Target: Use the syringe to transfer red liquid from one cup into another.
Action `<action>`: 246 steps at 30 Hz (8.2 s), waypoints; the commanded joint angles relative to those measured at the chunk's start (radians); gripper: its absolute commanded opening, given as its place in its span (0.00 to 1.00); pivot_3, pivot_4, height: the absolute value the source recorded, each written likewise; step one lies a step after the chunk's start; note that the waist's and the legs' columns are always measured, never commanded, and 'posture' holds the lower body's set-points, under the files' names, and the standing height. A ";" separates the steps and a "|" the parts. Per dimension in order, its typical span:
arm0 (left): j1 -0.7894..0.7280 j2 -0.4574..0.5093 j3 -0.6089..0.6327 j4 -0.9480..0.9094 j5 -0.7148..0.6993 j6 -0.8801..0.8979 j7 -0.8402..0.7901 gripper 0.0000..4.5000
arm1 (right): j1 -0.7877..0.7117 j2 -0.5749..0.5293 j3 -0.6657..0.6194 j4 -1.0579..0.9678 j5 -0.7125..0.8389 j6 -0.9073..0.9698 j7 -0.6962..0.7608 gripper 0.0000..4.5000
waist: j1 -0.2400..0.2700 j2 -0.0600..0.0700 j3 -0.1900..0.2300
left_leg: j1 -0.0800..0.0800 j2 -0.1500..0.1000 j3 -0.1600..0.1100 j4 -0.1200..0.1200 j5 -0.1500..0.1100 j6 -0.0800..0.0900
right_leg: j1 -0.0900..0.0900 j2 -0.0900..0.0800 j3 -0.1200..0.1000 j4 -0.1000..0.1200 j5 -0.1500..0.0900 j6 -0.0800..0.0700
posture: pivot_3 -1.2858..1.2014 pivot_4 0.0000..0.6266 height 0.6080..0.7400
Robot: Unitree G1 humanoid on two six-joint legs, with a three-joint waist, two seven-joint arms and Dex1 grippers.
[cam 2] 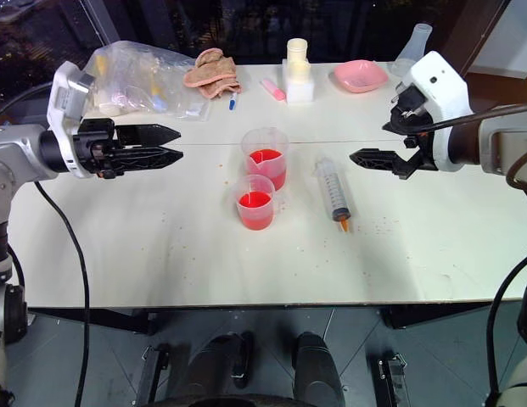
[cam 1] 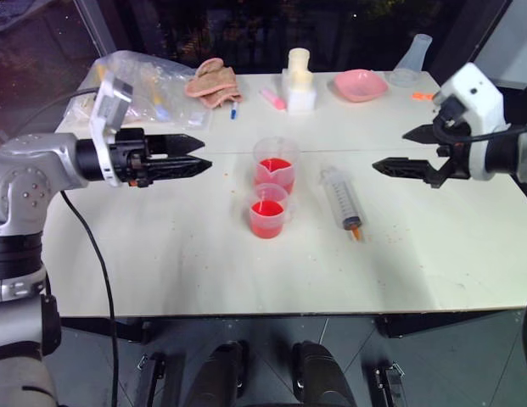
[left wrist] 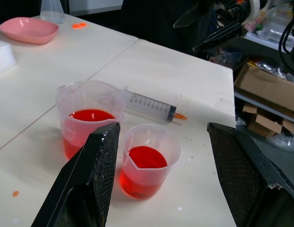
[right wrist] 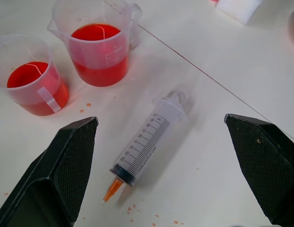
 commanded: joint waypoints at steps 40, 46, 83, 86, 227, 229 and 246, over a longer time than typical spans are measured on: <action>-0.019 -0.043 -0.028 -0.003 0.035 -0.061 -0.003 0.69 | -0.619 0.366 0.479 0.950 -0.232 0.288 -0.113 0.99 | -0.007 0.000 0.000 | 0.000 0.001 0.002 -0.001 0.000 0.000 | -0.001 0.001 0.002 0.000 0.001 -0.001 | 0.52 0.24 1.00; -0.001 -0.049 -0.018 -0.028 0.030 -0.059 0.017 0.69 | -0.667 0.540 0.499 1.271 -0.370 0.074 -0.122 0.99 | -0.006 0.000 0.000 | 0.000 -0.001 0.002 -0.001 0.001 -0.002 | -0.002 0.002 0.002 0.000 0.002 0.002 | 0.52 0.24 1.00; 0.037 -0.021 0.073 -0.069 -0.017 -0.054 0.127 0.69 | -0.695 0.686 0.163 1.504 -0.655 -0.460 -0.266 0.31 | -0.032 0.001 0.000 | 0.001 -0.002 0.003 -0.001 0.002 -0.003 | -0.003 0.004 0.007 0.004 0.004 0.003 | 0.52 0.24 1.00; 0.002 -0.036 0.071 -0.030 -0.016 -0.068 0.130 0.69 | -0.669 0.647 0.107 1.312 -0.655 -0.612 -0.385 0.31 | -0.033 0.002 0.001 | 0.001 -0.003 0.004 -0.001 0.002 -0.003 | -0.004 0.003 0.008 0.004 0.004 0.003 | 0.52 0.24 1.00; -0.518 -0.446 -0.035 0.749 0.342 -0.362 0.061 0.06 | 0.061 1.278 0.129 0.838 -0.529 -1.561 -0.543 0.31 | -0.057 -0.001 -0.001 | 0.002 0.001 0.005 0.001 0.003 -0.004 | -0.009 0.011 0.014 0.015 0.004 0.004 | 0.52 0.24 1.00; -0.532 -0.442 -0.031 0.761 0.346 -0.370 0.062 0.06 | 0.055 1.282 0.124 0.857 -0.524 -1.562 -0.541 0.31 | -0.057 -0.001 -0.001 | 0.002 0.001 0.005 0.001 0.003 -0.004 | -0.009 0.011 0.014 0.015 0.004 0.004 | 0.52 0.24 1.00; -0.564 -0.442 -0.016 0.717 0.329 -0.369 0.085 0.06 | 0.016 1.290 0.105 1.044 -0.519 -1.622 -0.526 0.31 | -0.059 -0.001 -0.001 | 0.002 0.001 0.005 0.001 0.003 -0.005 | -0.009 0.011 0.014 0.015 0.004 0.004 | 0.52 0.24 1.00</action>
